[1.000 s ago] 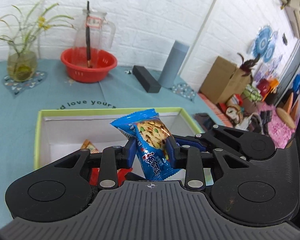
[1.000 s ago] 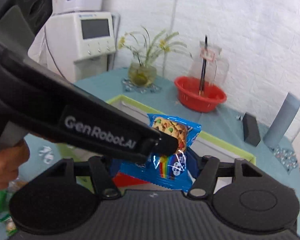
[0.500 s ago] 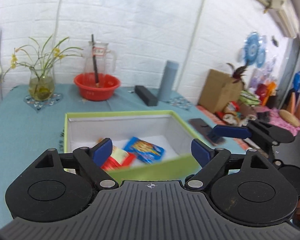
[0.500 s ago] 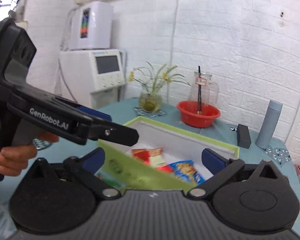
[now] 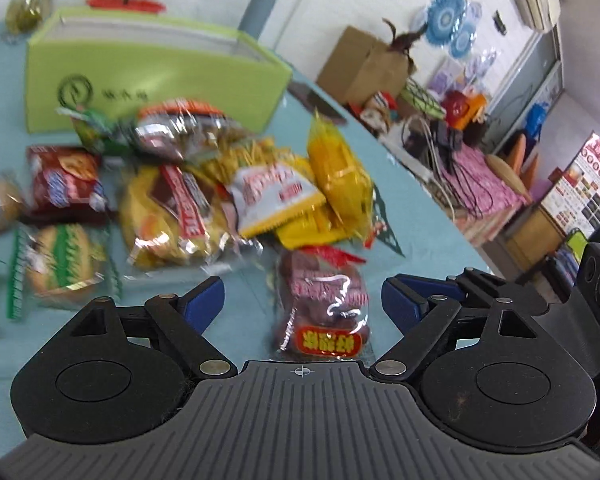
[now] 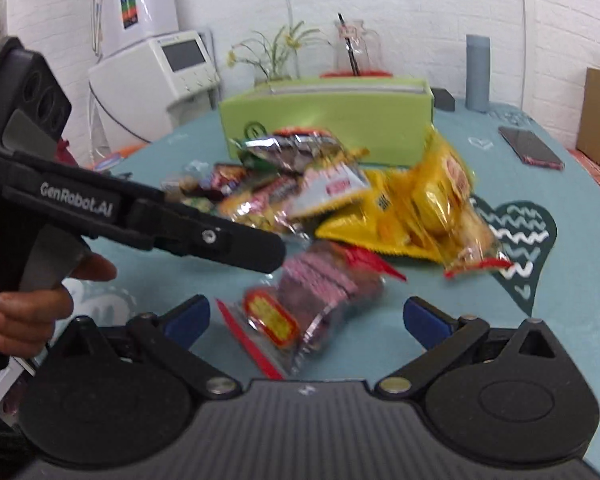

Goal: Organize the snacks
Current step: 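Close the left tool on the dark red date bag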

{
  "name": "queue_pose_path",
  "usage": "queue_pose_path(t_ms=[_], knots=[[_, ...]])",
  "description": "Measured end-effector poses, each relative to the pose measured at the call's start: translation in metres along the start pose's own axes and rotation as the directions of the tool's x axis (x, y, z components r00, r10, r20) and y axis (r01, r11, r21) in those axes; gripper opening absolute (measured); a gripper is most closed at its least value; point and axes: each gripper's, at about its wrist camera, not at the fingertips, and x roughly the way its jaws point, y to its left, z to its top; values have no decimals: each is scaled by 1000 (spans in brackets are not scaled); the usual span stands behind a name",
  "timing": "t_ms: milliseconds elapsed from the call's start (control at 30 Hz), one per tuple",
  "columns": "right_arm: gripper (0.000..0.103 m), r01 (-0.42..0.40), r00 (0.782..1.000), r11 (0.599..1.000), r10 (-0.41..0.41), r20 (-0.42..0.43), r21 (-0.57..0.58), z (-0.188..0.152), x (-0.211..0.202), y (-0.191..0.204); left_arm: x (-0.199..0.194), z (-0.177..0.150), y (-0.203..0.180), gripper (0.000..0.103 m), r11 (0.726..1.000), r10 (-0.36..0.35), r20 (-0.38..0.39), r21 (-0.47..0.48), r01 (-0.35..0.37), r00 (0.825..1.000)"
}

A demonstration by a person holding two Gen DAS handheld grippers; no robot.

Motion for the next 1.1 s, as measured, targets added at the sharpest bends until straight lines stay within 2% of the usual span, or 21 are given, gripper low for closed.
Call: queue_pose_path(t_ms=[67,133,200,267,300,467,567,633,700,767,833,933,1033,1067,1100], knots=[[103,3,1000,1000,-3,-15,-11,0,8,-1,12,-2,2,67,1000,0,-28,-15,-1,1000],[103,-26,999,999,25,-20,-33,2,17,-1,20,-2,5,56,1000,-8,-54,-31,6,999],[102,-53,998,997,51,-40,-63,5,26,6,22,-2,9,37,998,-29,-63,-49,25,998],[102,-83,996,990,79,-37,-113,10,32,19,19,-4,13,28,998,-34,-70,-62,30,997],[102,-105,994,985,101,-35,-135,12,34,26,15,-6,18,27,997,-33,-71,-74,28,997],[102,-199,980,961,192,-54,-189,15,43,59,-21,-23,34,27,993,46,-40,-109,-50,998],[102,-252,968,944,246,-55,-211,12,49,76,-43,-32,46,31,986,90,-16,-139,-91,996],[102,-258,966,942,252,-57,-216,13,53,82,-52,-36,51,41,981,114,1,-159,-112,993],[102,-235,972,949,231,-46,-212,14,52,82,-58,-35,52,61,974,147,20,-177,-141,989],[102,-201,979,960,199,-31,-195,14,48,79,-62,-33,49,67,975,168,43,-158,-159,985],[102,-180,984,968,179,-23,-173,12,45,75,-60,-33,47,67,976,171,46,-145,-163,984],[102,-169,985,972,170,-13,-165,11,42,73,-49,-33,47,62,980,139,18,-147,-135,990],[101,-172,985,969,173,-10,-179,9,44,75,-46,-34,42,61,982,150,25,-124,-146,988],[99,-174,985,968,173,-19,-179,8,47,75,-46,-35,42,60,982,147,26,-123,-143,989],[92,-176,984,968,173,-33,-177,7,52,75,-47,-36,43,56,982,144,28,-126,-139,989]])
